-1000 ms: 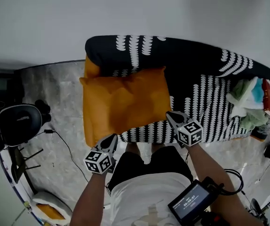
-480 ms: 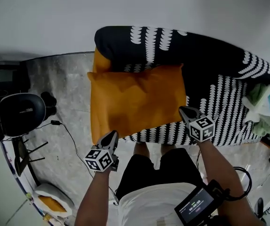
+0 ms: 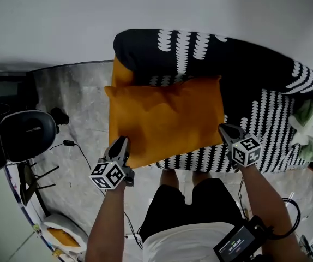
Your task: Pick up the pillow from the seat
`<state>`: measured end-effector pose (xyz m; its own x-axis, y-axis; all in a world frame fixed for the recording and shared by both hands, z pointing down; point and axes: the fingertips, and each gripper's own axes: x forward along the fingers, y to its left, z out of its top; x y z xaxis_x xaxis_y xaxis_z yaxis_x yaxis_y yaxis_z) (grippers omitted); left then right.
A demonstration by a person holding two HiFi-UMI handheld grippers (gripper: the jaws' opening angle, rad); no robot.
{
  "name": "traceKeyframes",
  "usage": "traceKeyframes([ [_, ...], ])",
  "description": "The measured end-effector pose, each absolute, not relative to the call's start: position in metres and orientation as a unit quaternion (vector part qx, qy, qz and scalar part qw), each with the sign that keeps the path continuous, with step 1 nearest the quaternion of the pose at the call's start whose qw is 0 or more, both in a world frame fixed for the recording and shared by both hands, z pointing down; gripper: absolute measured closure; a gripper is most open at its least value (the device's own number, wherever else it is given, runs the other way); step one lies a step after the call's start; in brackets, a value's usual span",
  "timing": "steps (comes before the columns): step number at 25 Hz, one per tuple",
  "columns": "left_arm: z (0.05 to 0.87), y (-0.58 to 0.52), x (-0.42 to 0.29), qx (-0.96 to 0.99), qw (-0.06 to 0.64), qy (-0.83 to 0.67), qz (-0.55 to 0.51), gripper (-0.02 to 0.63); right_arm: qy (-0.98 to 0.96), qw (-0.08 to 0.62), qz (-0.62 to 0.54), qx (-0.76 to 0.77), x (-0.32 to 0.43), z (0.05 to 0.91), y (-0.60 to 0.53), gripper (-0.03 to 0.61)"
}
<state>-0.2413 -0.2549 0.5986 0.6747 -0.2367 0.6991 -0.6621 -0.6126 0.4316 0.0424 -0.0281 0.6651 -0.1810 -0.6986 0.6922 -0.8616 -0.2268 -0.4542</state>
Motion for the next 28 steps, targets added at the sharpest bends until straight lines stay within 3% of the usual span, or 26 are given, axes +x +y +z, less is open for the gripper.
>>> traceKeyframes([
  [5,0.609,-0.282,-0.232,0.844,0.322,-0.269,0.335,0.403,-0.591,0.038,0.478,0.649,0.064,0.68,-0.034,0.547],
  [7,0.617,-0.282,-0.234,0.836,0.33,-0.261,0.352,0.327,-0.581,0.01,0.502,0.641,0.069,0.691,-0.036,0.382],
  [8,0.621,-0.28,-0.235,0.831,0.341,-0.254,0.36,0.281,-0.577,-0.002,0.512,0.636,0.071,0.697,-0.037,0.348],
  [11,0.634,-0.27,-0.239,0.815,0.371,-0.225,0.384,0.184,-0.562,-0.034,0.535,0.63,0.083,0.713,-0.041,0.287],
  [17,0.652,-0.265,-0.252,0.79,0.401,-0.198,0.419,0.069,-0.51,-0.075,0.609,0.603,0.09,0.748,-0.033,0.146],
  [22,0.661,-0.26,-0.259,0.772,0.44,-0.168,0.426,0.04,-0.514,-0.096,0.637,0.567,0.081,0.761,-0.041,0.081],
  [28,0.673,-0.262,-0.251,0.768,0.446,-0.153,0.434,0.04,-0.537,-0.082,0.653,0.528,0.077,0.776,-0.052,0.064],
])
